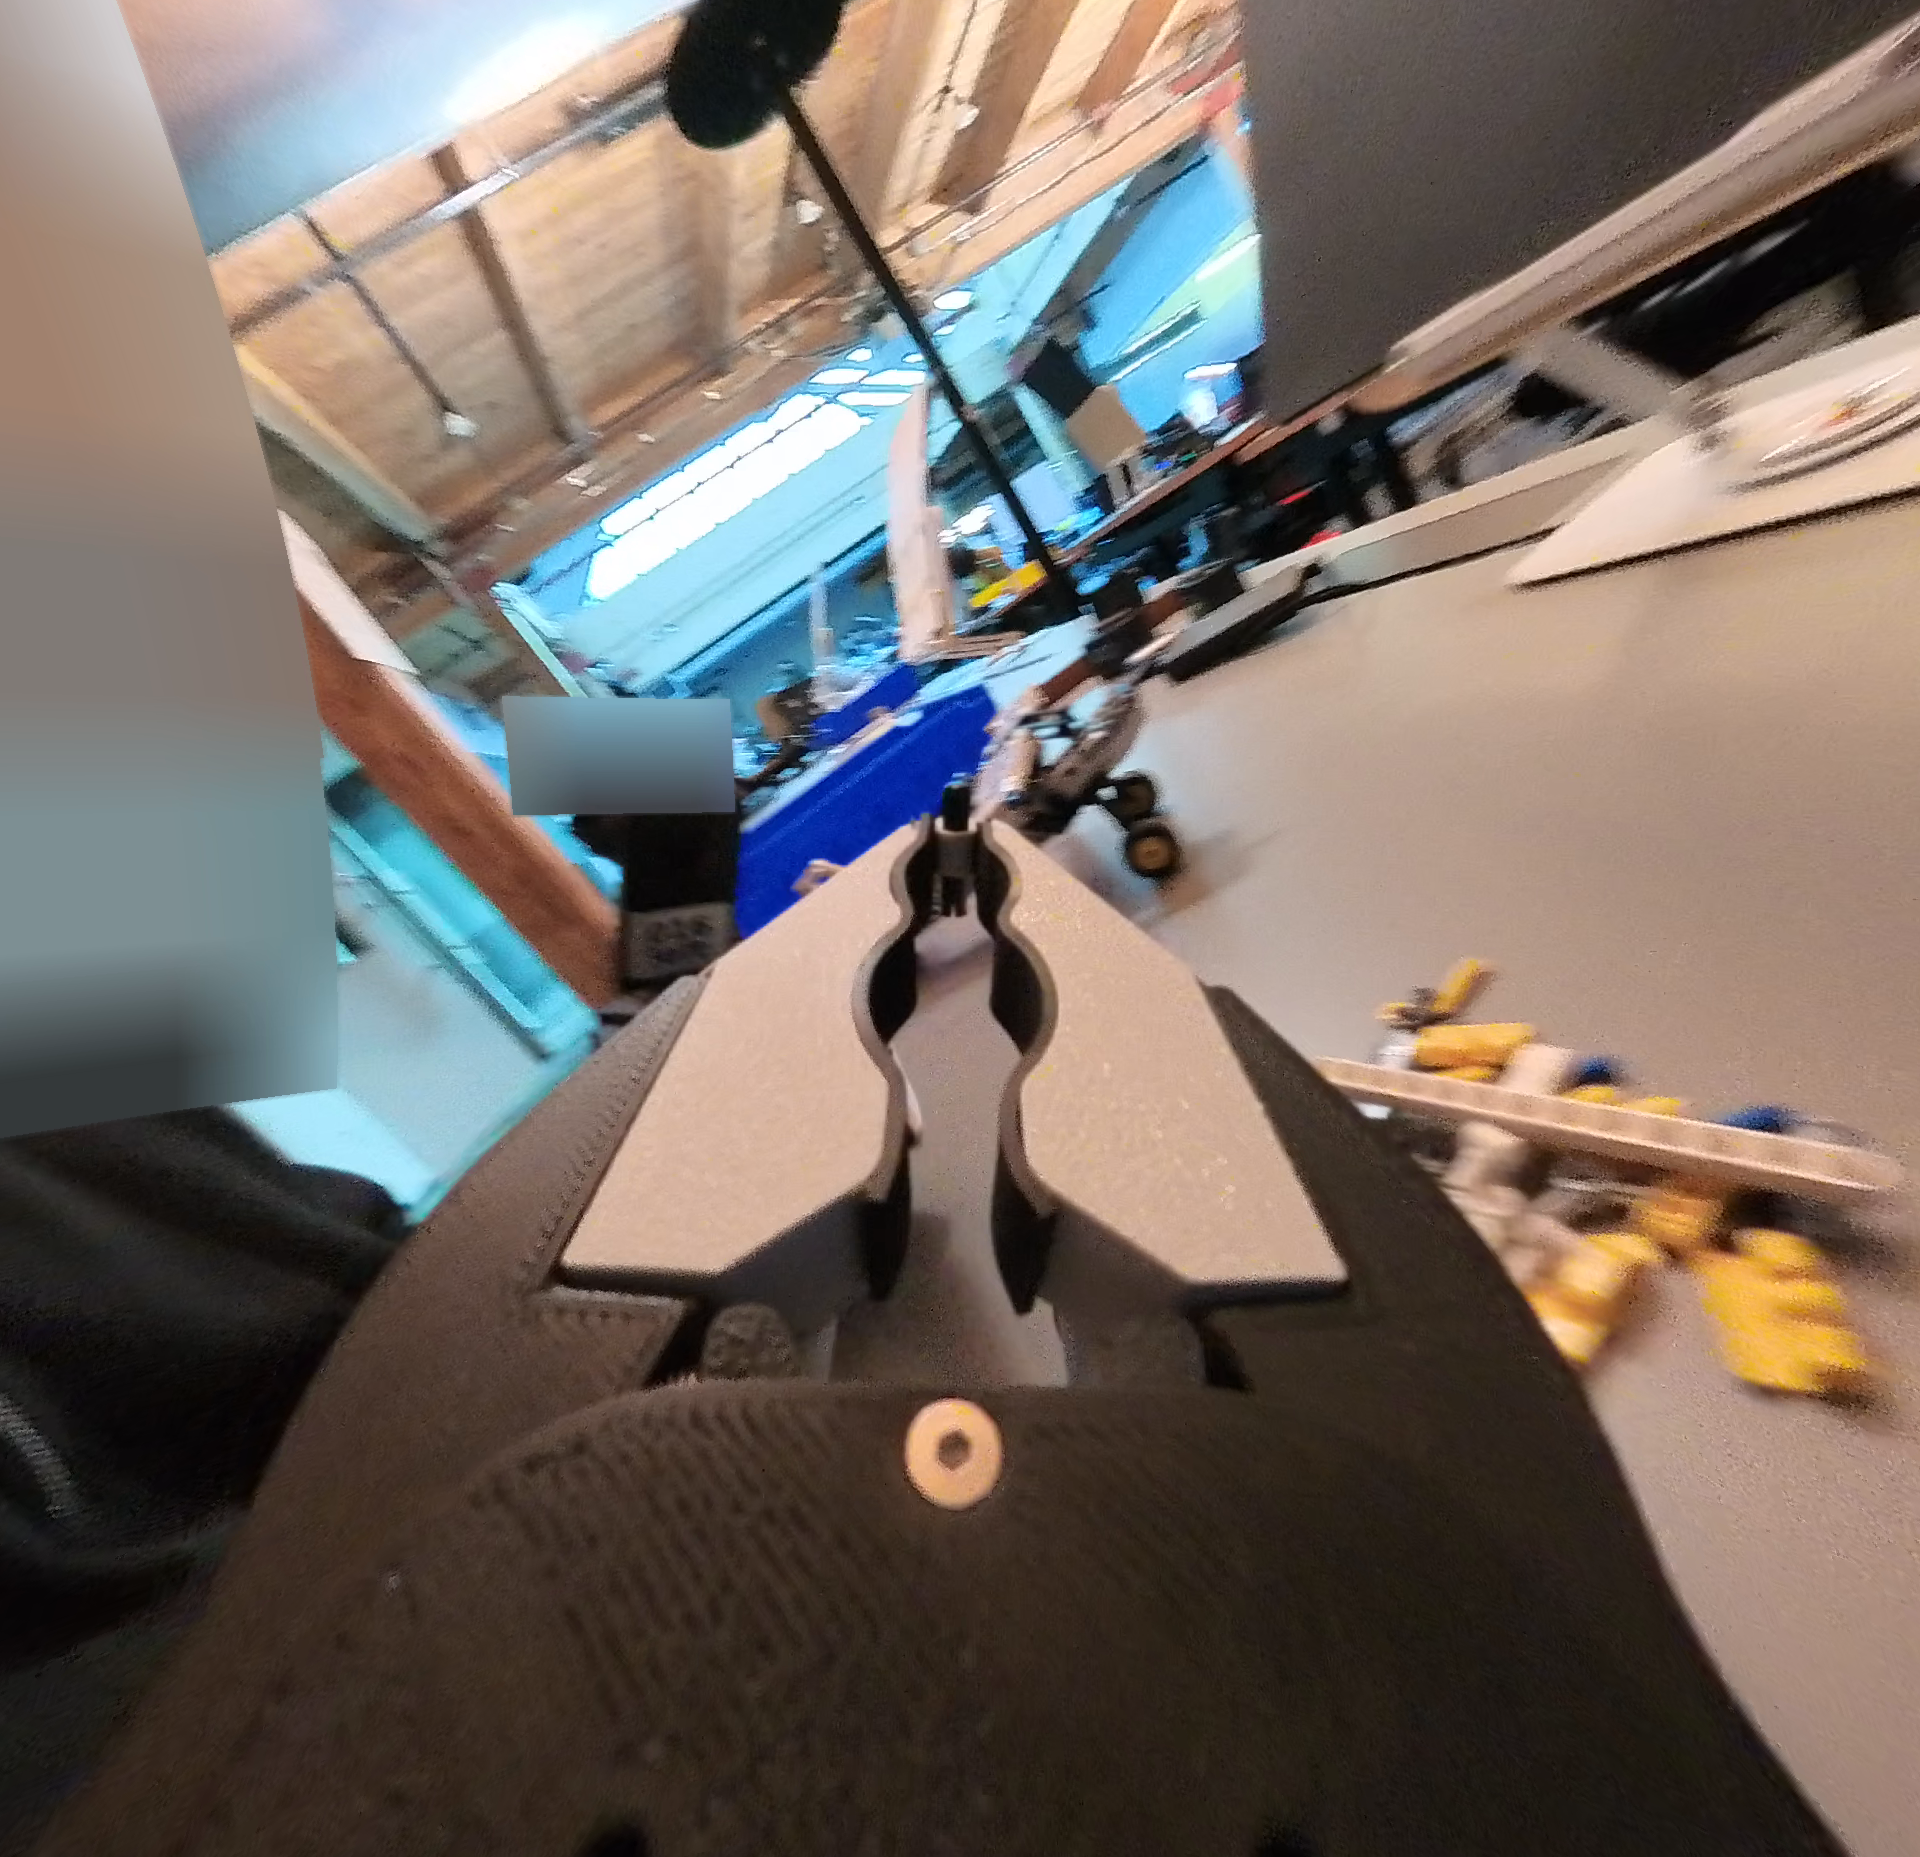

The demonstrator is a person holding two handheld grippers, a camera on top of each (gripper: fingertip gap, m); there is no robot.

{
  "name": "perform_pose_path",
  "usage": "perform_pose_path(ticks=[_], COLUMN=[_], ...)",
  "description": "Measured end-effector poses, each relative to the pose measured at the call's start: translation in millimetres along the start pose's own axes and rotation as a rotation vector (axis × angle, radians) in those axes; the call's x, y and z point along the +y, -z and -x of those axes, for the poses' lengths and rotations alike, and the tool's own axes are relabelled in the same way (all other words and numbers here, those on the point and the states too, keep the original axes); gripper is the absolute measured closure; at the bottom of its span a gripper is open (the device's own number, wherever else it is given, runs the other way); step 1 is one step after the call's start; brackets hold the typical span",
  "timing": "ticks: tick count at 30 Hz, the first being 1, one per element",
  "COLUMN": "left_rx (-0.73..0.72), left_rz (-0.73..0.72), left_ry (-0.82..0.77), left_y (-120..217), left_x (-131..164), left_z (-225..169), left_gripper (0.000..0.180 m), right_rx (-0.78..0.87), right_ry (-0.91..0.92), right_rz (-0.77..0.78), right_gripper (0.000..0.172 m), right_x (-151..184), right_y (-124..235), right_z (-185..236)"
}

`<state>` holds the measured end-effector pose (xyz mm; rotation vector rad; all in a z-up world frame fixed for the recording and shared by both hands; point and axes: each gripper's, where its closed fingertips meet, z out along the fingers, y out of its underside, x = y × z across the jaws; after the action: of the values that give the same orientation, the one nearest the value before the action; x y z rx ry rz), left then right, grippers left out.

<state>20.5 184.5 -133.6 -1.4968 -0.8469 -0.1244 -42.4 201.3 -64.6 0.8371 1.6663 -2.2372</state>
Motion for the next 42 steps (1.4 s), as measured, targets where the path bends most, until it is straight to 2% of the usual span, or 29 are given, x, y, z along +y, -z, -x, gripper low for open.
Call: perform_pose_path(ticks=[1, 3, 5, 7, 11, 15, 18, 21, 24, 29, 32, 35, 38, 40, 42], left_rx=[-0.055, -0.163, -0.265, -0.351, -0.413, -0.477, -0.458, -0.444, -0.415, -0.219, -0.11, 0.009, 0.086, 0.058, 0.026], left_rz=[0.002, 0.106, 0.204, 0.225, 0.388, 0.452, 0.472, 0.44, 0.388, 0.187, 0.026, -0.145, -0.227, -0.237, -0.22], left_ry=[-0.023, -0.093, -0.197, -0.284, -0.359, -0.461, -0.461, -0.453, -0.443, -0.414, -0.37, -0.241, -0.157, -0.211, -0.29], left_y=[-4, -19, -35, -48, -63, -70, -74, -73, -65, -50, -35, -21, -9, -5, -4], left_x=[-6, -7, -10, -24, -17, -9, -2, -8, -16, -26, -37, -54, -68, -70, -67], left_z=[8, 26, 48, 68, 87, 93, 89, 85, 78, 43, 21, 1, -9, -8, -9], left_gripper=[0.177, 0.177, 0.177, 0.178, 0.177, 0.178, 0.173, 0.164, 0.164, 0.163, 0.161, 0.158, 0.147, 0.141, 0.142], right_rx=[0.04, 0.08, 0.066, 0.071, 0.073, 0.063, 0.057, 0.055, 0.045, -0.016, -0.215, -0.437, -0.44, -0.41, -0.383], right_ry=[0.044, 0.095, 0.107, 0.127, 0.123, 0.072, 0.052, 0.044, 0.03, -0.059, -0.25, -0.422, -0.398, -0.353, -0.318], right_rz=[-0.008, -0.04, -0.072, -0.076, -0.102, -0.146, -0.162, -0.146, -0.112, -0.086, -0.142, -0.186, -0.088, -0.017, 0.026], right_gripper=[0.167, 0.167, 0.167, 0.167, 0.167, 0.167, 0.167, 0.167, 0.167, 0.168, 0.167, 0.166, 0.168, 0.167, 0.167], right_x=[-4, -10, -12, -9, -10, -15, -17, -14, -9, 0, 0, -2, 13, 24, 32], right_y=[6, 16, 20, 22, 28, 33, 36, 33, 28, 19, 11, 7, -5, -12, -18], right_z=[-6, -14, -14, -19, -25, -28, -29, -30, -29, -24, -6, 13, 22, 25, 27])
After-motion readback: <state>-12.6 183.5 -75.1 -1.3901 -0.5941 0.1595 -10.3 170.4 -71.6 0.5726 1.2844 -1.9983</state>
